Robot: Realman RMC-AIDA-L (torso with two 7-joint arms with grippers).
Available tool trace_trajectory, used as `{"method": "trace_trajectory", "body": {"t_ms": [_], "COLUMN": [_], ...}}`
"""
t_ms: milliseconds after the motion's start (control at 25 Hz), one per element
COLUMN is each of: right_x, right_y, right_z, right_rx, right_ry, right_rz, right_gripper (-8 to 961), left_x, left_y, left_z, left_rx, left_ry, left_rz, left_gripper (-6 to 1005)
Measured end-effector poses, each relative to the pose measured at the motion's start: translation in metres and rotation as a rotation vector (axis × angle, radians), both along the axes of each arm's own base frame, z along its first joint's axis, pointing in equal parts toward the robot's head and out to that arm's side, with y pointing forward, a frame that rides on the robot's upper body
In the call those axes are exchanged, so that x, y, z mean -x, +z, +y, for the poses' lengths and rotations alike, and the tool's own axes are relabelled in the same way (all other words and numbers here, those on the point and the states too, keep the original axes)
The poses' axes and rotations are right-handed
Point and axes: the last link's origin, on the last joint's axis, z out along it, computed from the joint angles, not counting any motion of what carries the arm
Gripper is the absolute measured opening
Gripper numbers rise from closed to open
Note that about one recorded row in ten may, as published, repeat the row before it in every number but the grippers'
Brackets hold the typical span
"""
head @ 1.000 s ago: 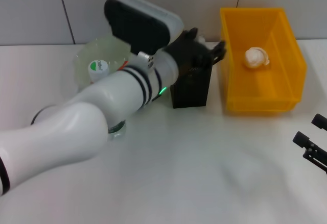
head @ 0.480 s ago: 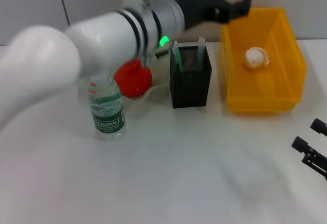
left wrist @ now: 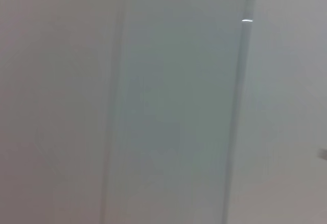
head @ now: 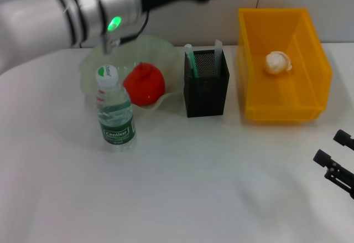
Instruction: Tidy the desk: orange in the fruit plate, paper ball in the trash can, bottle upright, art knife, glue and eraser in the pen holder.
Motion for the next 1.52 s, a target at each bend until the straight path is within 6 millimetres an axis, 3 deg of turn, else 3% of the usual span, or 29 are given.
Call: {"method": "trace_trajectory", "body": {"t_ms": [120,160,200,360,400,480,520,560,680,1040,1360,1520], "right_x": [0.003,0.005,0.006,0.016,0.016,0.023,0.026,0.029,0.04,0.075,0.109,0.116], "right_y": [0.002,0.003,0.003,0.009,0.009,0.013,0.015,0.018,0.024,0.034,0.01,-0.003], "right_z": [0.001,0.001,0.002,0.012,0.012,0.017,0.02,0.023,0.031,0.049,0.07,0.076], "right_rx": [0.005,0.011,0.017,0.124,0.124,0.183,0.208,0.231,0.282,0.421,0.555,0.586], "right_ry": [0.022,0.035,0.047,0.103,0.103,0.129,0.141,0.153,0.189,0.29,0.383,0.4], "right_rz": [0.005,0.008,0.01,-0.004,-0.004,-0.017,-0.025,-0.035,-0.055,-0.106,-0.199,-0.237], "right_gripper": [694,694,694,694,694,693,693,693,693,694,694,693], "left_x": [0.024,0.04,0.04,0.078,0.078,0.098,0.098,0.114,0.133,0.155,0.172,0.177], "left_y": [0.001,0.002,0.002,0.011,0.011,0.02,0.02,0.028,0.035,0.032,0.022,0.023], "left_z": [-0.018,-0.029,-0.029,-0.061,-0.061,-0.079,-0.079,-0.09,-0.101,-0.116,-0.121,-0.124], "left_rx": [0.03,0.04,0.04,0.053,0.053,0.054,0.054,0.054,0.098,0.177,0.232,0.231], "left_ry": [-0.091,-0.113,-0.113,-0.198,-0.198,-0.241,-0.241,-0.26,-0.264,-0.289,-0.244,-0.229], "left_rz": [0.041,0.057,0.057,0.082,0.082,0.085,0.085,0.075,0.059,0.098,0.155,0.156], "left_gripper": [848,848,848,848,848,847,847,847,847,848,847,848]}}
